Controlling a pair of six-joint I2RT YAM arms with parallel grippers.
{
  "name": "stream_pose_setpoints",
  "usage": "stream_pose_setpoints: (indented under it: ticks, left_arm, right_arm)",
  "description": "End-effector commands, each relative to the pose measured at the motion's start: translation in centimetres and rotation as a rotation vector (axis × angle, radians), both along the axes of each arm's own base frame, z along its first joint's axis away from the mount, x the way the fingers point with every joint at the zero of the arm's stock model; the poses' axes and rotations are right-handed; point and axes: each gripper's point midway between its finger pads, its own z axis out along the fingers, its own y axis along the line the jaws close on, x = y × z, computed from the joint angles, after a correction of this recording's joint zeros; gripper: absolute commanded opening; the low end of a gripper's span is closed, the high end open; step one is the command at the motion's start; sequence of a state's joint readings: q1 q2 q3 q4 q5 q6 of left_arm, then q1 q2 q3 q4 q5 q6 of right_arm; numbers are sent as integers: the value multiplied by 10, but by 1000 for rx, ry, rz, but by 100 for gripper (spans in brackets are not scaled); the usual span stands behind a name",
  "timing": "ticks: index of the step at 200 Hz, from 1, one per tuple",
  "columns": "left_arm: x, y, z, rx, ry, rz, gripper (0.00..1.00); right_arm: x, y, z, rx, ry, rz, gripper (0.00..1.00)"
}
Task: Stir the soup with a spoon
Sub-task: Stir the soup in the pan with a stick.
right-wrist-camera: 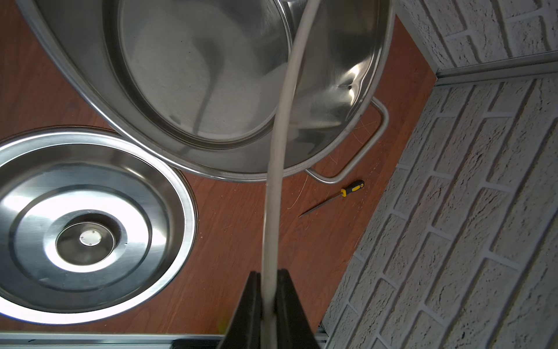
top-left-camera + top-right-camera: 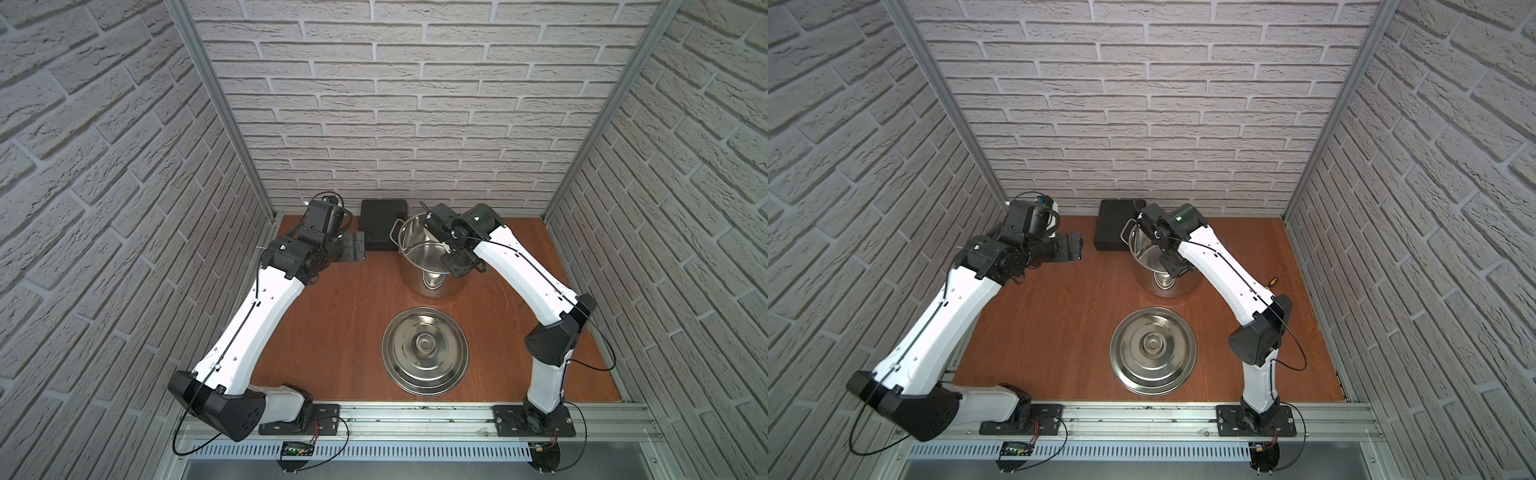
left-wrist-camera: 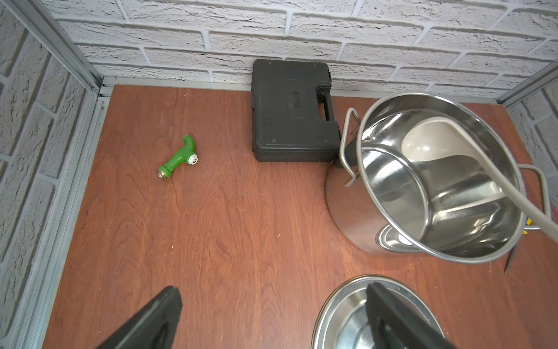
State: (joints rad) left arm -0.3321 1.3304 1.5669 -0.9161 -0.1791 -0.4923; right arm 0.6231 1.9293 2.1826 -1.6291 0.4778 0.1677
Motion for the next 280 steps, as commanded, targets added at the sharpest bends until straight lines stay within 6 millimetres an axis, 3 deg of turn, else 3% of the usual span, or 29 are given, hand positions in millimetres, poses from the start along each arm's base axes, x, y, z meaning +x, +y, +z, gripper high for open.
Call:
stream_pose_setpoints:
  ticks: [1, 10, 15, 47, 97, 135, 157, 190, 257, 280]
  left_arm:
    - [2, -2, 8, -25, -52, 2, 98]
    - [2, -3, 7, -31, -50, 1, 98]
    - [1, -3, 7, -34, -51, 3, 98]
    - [-2, -4, 4, -48, -45, 0, 98]
    - [-3, -4, 1, -56, -47, 1, 98]
    - [-2, -7, 0, -67, -44, -7, 98]
    - [-1, -10, -1, -78, -45, -15, 98]
    - [2, -15, -3, -99, -42, -24, 98]
    - [6, -19, 4, -130, -59, -29, 98]
    - [4, -18, 5, -128, -63, -23, 98]
  right_arm:
    - [7, -4, 4, -30, -2, 5, 2]
    - [9, -3, 5, -21, -5, 3, 2]
    - [13, 0, -8, -35, 24, 4, 2]
    - [17, 9, -26, -33, 79, 10, 2]
    - [6, 20, -32, -14, 112, 24, 2]
    - [-10, 12, -35, -9, 133, 13, 2]
    - [-24, 3, -28, 22, 111, 5, 2]
    - [-30, -12, -23, 64, 72, -49, 2]
    - [6, -34, -14, 46, 67, -81, 2]
    - [20, -30, -11, 30, 60, -55, 2]
